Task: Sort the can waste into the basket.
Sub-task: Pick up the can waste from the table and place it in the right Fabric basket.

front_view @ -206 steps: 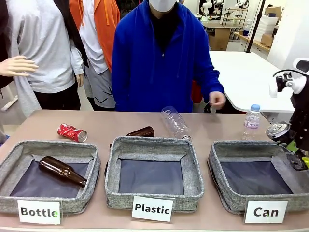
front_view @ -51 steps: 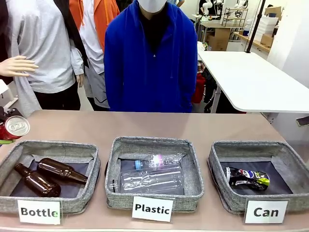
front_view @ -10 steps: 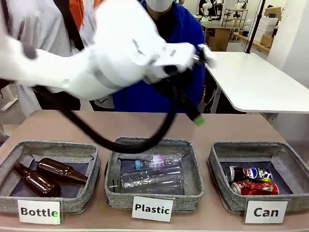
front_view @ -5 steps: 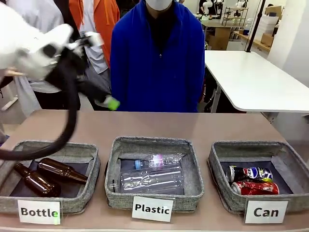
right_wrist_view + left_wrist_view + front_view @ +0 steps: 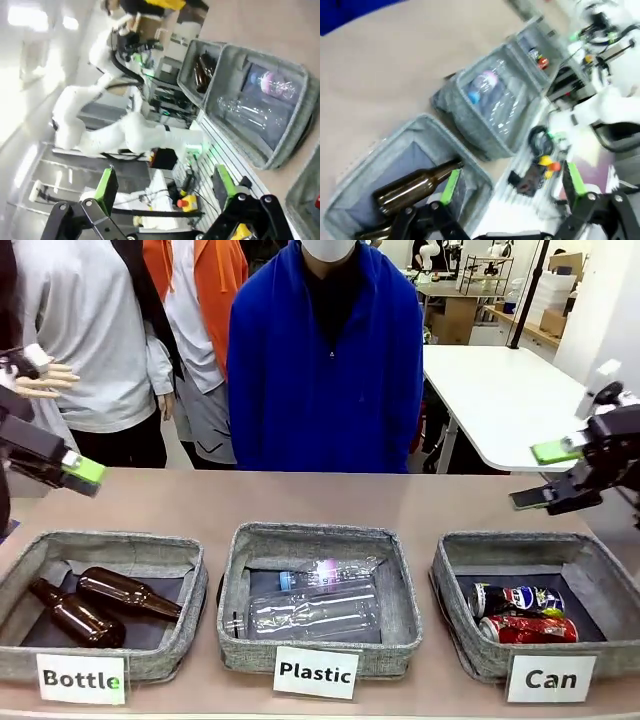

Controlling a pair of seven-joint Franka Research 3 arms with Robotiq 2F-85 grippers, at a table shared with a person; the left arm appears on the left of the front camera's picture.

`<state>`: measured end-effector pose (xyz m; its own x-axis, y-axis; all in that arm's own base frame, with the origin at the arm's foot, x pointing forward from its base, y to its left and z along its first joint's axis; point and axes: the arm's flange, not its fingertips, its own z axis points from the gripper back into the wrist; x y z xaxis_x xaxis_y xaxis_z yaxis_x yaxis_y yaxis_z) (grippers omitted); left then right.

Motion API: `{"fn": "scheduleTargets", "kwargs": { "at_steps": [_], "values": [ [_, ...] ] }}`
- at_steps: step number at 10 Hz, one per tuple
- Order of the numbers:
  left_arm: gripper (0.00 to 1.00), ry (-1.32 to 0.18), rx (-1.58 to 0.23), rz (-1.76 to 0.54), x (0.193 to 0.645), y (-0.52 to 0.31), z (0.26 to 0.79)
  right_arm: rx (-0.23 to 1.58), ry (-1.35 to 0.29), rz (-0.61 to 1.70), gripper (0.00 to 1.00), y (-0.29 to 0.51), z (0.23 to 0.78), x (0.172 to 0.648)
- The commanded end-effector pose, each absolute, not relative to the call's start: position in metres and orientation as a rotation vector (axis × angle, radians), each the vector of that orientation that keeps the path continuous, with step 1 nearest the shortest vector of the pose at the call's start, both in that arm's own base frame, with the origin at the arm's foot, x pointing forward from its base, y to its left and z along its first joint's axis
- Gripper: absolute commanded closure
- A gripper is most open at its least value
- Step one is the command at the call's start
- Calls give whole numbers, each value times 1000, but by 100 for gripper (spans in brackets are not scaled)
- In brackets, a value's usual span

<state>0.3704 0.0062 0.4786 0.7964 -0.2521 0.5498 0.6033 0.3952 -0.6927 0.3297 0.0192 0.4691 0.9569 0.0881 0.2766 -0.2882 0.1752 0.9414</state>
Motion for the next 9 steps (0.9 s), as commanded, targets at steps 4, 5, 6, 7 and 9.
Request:
{"fn": "scheduleTargets", "kwargs": {
  "at_steps": [4, 5, 6, 7, 9],
  "values": [
    [0, -463, -1236, -419, 373, 35, 452, 1394, -177, 206, 0, 11, 455, 340],
    [0, -463, -1236, -419, 373, 35, 452, 1394, -177, 206, 0, 11, 455, 340],
    [0, -463, -1236, -419, 373, 35, 452, 1394, -177, 206, 0, 11, 455, 340],
    [0, -463, -1236, -419, 373, 35, 452, 1394, -177, 206, 0, 11, 455, 340],
    [0, -463, -1236, -419, 373, 35, 452, 1394, -177, 206, 0, 11, 455, 340]
  ]
}}
